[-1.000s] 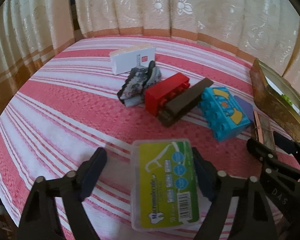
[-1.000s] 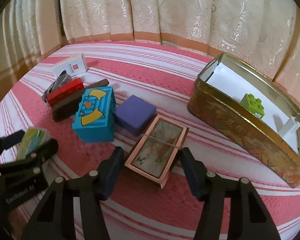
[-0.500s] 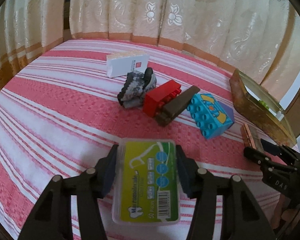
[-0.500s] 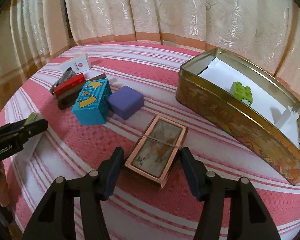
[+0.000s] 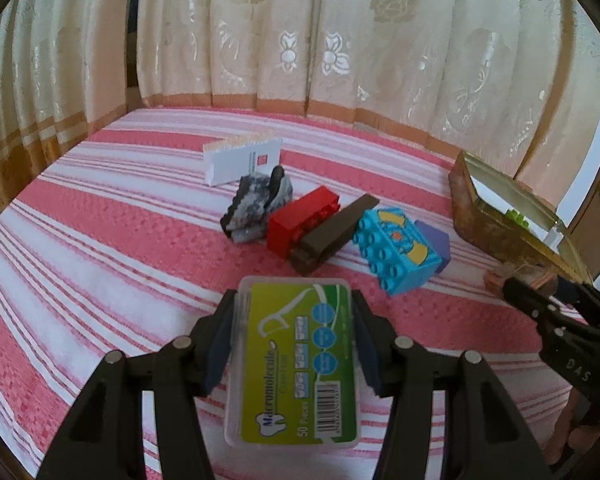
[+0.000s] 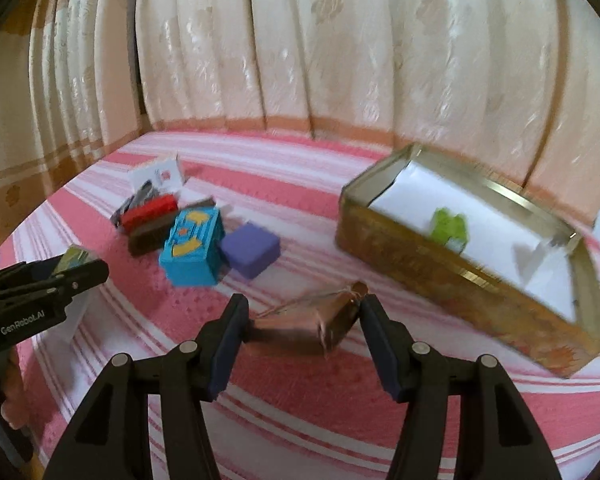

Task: Organize rigid objects
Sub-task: 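Carry the floss box and copper case over the gold tray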

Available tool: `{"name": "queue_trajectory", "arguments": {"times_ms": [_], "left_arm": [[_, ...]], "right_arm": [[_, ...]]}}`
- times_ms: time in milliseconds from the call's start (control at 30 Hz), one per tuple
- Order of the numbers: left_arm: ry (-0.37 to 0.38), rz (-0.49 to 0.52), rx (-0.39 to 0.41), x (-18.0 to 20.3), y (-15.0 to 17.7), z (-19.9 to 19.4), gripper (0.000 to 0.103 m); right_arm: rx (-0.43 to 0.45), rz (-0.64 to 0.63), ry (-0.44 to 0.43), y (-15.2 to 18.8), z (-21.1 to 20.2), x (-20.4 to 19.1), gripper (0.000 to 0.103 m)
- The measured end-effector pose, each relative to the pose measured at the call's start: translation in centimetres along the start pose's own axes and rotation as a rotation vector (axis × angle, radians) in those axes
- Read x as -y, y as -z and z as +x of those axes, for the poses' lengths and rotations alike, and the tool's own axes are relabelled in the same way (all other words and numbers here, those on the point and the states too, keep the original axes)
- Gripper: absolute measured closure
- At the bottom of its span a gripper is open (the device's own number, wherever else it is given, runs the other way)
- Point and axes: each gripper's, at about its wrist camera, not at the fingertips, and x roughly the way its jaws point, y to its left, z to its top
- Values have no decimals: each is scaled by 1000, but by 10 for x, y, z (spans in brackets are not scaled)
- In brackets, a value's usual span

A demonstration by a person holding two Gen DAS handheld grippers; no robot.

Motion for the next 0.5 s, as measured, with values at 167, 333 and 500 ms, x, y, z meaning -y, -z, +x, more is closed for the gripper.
{"name": "queue_trajectory", "arguments": {"times_ms": [167, 333, 500], "left_arm": [[0, 10, 24, 7, -4, -5, 49], [-11, 33, 35, 15, -2, -7, 49], [-10, 31, 33, 17, -1, -8, 49]], "right_arm": [[55, 0, 35, -10, -13, 4, 57], [54, 2, 40, -8, -14, 6, 57], [63, -6, 61, -3, -18, 4, 57]]}}
